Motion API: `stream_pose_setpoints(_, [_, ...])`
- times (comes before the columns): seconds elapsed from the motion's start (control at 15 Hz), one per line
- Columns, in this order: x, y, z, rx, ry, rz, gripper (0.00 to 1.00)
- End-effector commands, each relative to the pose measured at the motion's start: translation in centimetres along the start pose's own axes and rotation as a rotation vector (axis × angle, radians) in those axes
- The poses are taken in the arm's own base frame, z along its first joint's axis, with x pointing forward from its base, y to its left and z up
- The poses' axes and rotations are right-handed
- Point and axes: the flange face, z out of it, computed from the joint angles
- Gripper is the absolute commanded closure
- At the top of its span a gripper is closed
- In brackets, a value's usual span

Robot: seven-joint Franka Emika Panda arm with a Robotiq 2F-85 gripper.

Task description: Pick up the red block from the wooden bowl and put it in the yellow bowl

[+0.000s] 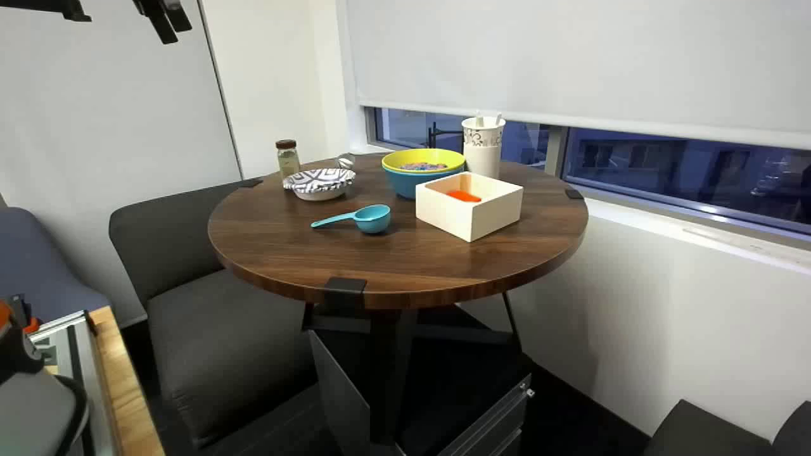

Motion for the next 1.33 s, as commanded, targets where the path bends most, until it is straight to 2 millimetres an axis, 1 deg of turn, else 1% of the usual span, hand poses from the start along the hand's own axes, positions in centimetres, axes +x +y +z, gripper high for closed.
stream_pose_setpoints(0.0, [0.0,0.0,-0.1,0.0,-0.001,0.0,0.0])
stream_pose_setpoints(0.8, [0.0,0.0,-0.1,0.0,-0.001,0.0,0.0])
stream_pose_setpoints(0.87, [0.8,0.4,0.0,0.016,-0.009,0.002,0.0])
stream_pose_setpoints(0.93, [2.0,1.1,0.2,0.067,-0.013,0.001,0.0])
stream_pose_setpoints(1.07, [5.1,3.0,1.1,0.1,-0.02,0.092,0.0])
stream_pose_setpoints(1.2, [8.8,5.5,2.7,0.131,-0.066,0.189,0.0])
stream_pose_setpoints(1.27, [10.3,6.6,3.5,0.141,-0.087,0.228,0.0])
